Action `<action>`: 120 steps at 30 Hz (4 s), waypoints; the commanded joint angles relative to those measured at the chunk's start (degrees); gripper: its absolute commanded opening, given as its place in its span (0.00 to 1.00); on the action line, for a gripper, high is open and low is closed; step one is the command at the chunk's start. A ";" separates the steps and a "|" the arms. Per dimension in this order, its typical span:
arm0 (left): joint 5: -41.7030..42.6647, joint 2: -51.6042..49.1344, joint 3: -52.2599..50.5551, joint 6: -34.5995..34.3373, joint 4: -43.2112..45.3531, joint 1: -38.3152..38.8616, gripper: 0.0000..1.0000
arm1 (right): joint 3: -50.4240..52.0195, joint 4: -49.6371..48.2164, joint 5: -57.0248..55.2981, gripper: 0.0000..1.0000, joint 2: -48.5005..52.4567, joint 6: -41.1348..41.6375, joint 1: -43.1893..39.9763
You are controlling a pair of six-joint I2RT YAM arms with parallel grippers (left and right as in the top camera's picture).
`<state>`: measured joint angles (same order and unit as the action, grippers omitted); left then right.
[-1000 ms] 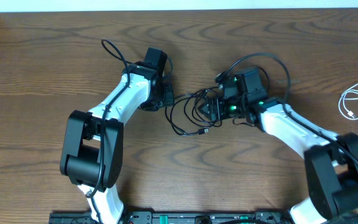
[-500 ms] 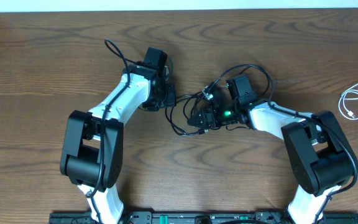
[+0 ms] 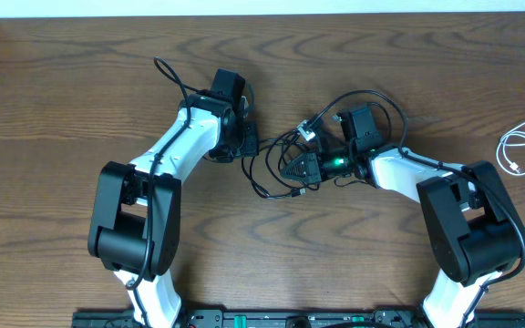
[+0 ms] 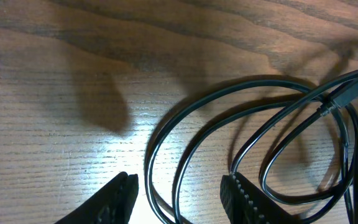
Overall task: Untangle cables
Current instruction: 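Grasp a black cable strand with the right gripper, then pull the black cable up and rightward with the right gripper, then lift the black cable high toward the far top right with the right gripper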
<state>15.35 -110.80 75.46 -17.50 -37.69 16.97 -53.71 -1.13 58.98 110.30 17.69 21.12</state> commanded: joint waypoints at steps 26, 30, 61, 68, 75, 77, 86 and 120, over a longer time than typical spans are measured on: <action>-1.05 -0.85 -0.24 2.67 -0.13 -0.31 0.54 | 0.15 -19.26 12.55 0.01 -2.01 14.40 -2.54; -1.05 -0.85 -0.24 2.67 -0.13 -0.31 0.53 | 0.15 -33.59 13.64 0.01 -4.33 25.81 -4.52; -4.90 -0.85 -0.24 2.60 -0.17 -0.28 0.35 | 0.15 -79.60 11.47 0.01 -6.91 62.60 -18.69; -3.72 -0.85 -0.24 2.62 -0.28 -0.28 0.56 | 0.15 -79.60 11.45 0.01 -6.91 62.62 -19.08; 11.56 -0.85 -0.24 9.20 0.76 -0.24 0.69 | 0.15 -79.71 3.87 0.01 -6.91 70.12 -19.65; 18.53 -0.85 -0.24 12.70 1.16 -0.24 0.69 | 0.13 -80.76 -0.70 0.01 -6.91 72.63 -19.65; 17.40 -0.85 -0.24 13.14 2.03 -0.17 0.69 | -0.94 -89.15 -12.90 0.01 -7.30 79.14 -19.52; 12.81 -0.85 -0.24 12.50 2.23 -0.13 0.69 | -45.68 -47.10 4.00 0.01 -7.67 61.92 -14.60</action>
<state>28.97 -110.85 75.46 -5.72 -35.51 16.97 -95.98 -47.81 65.76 104.18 81.32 6.13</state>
